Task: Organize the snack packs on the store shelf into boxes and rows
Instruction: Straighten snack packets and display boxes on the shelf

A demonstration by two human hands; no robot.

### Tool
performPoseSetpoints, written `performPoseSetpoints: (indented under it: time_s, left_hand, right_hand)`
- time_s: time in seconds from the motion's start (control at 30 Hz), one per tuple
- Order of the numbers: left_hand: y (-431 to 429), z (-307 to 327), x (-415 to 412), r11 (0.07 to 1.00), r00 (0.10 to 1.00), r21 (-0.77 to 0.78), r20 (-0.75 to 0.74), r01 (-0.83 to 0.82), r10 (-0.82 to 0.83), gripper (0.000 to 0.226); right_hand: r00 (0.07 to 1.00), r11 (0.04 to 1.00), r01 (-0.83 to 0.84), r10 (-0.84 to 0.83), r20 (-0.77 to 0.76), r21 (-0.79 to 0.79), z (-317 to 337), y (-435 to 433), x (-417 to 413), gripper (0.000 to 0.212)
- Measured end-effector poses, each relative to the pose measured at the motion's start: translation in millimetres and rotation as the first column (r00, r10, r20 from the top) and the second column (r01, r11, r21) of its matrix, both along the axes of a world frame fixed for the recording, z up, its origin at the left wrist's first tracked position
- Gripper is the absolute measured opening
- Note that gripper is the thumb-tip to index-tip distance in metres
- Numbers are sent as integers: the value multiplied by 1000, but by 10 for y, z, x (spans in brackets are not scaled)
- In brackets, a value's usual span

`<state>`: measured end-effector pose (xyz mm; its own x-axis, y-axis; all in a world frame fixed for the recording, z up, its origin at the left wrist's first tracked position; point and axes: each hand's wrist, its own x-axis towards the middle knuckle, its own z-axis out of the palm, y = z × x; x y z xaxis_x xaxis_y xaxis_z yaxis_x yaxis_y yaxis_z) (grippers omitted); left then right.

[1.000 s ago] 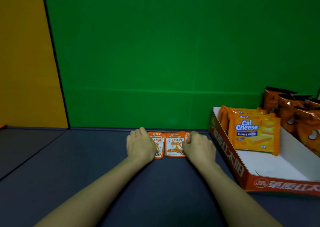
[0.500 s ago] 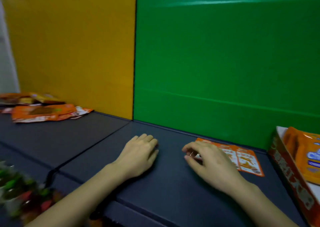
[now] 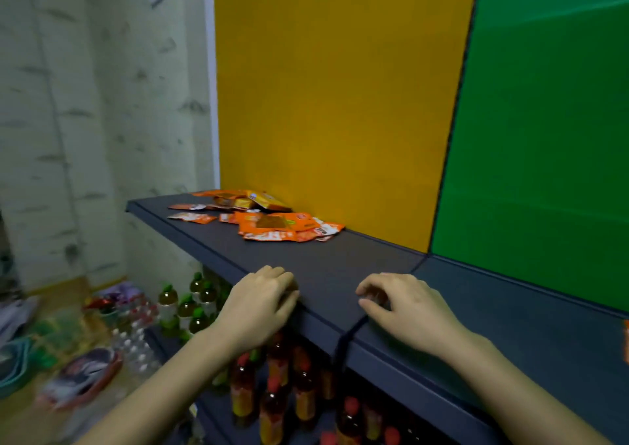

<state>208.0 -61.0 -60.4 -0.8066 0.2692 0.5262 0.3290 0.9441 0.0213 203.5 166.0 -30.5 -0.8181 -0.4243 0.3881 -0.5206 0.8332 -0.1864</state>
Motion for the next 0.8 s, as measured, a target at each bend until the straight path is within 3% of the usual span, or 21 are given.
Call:
performPoseSetpoints:
  time_s: [0.13,0.27,0.33,0.57,0.8]
  left_hand:
    - [-757,-13,-83,1000,1000,-2,-5,-23,23,33]
    - [-1360,-22,-233,999,999,24,17,-28,28,62]
    - [-1562,-45,-323,999,999,36,33,-19,17,65]
    - [-2057,-119,-822,1000,1000,12,24,15,-16,27]
    - [-2475,-105,-1593,999,999,33,33,28,-29,26]
  right_hand:
    - [997,996,59,-56,55,-66,-45,-733,-333,18]
    - [989,987,113,-100,109,-117,-110,-1307,-605,18]
    - [983,985,132,-116,141,-109,-127,-1527,-729,18]
    - [970,979,183,-164,181,-89,-102,-2056,-1315,17]
    - [958,965,262,-263,113,20,-53,-2255,-2036,21]
